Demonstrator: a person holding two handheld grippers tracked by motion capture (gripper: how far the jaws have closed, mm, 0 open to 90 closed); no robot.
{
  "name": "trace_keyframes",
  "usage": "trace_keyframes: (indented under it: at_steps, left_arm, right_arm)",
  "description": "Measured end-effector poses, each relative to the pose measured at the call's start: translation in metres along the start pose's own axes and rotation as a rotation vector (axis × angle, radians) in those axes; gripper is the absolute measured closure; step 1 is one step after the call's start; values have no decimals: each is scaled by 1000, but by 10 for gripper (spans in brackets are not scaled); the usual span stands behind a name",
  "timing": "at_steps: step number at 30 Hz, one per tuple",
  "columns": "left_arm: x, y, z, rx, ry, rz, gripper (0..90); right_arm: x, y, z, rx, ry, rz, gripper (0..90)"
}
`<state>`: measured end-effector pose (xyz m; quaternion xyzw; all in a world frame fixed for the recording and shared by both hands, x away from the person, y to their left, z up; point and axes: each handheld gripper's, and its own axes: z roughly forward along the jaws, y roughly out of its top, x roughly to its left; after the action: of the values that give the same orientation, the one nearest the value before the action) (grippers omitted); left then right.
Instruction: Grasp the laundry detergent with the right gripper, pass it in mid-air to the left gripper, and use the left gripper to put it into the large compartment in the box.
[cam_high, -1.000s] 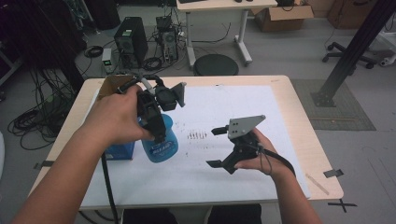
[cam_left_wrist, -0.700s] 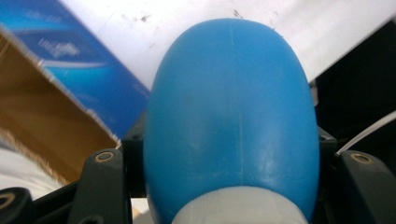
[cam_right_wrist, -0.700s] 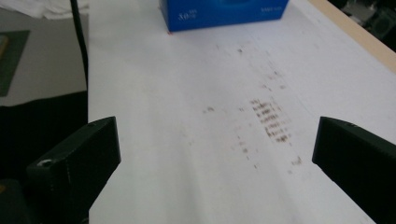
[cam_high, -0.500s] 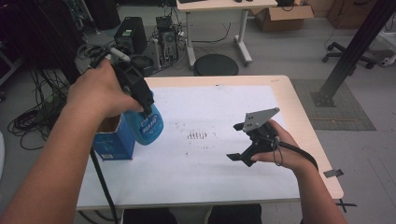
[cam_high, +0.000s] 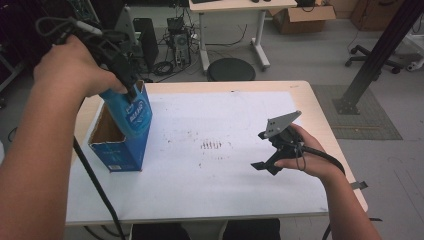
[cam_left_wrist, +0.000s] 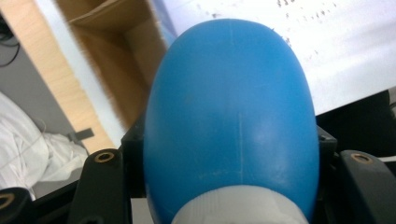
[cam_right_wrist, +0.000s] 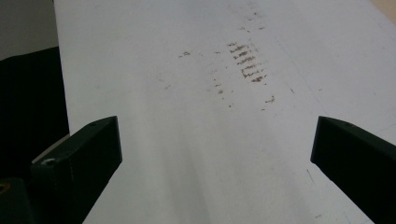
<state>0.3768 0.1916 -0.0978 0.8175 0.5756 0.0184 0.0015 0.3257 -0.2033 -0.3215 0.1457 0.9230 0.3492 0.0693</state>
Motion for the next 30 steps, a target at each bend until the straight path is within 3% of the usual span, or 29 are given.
trace_keyframes:
  at_steps: [9,14,22,30]
  left_arm:
    - [41,-4,-18,-17,-5,-143,392]
    - [59,-3,-23,0,2,-204,391]
    - [76,3,-14,25,-8,-260,391]
    - [84,8,1,37,-15,-275,391]
  right_arm:
    - [-1,0,2,16,-4,-1,24]
    - [-2,1,4,36,-1,-9,25]
    - [-3,5,0,67,-10,-18,25]
    - [-1,7,-3,73,-16,-31,26]
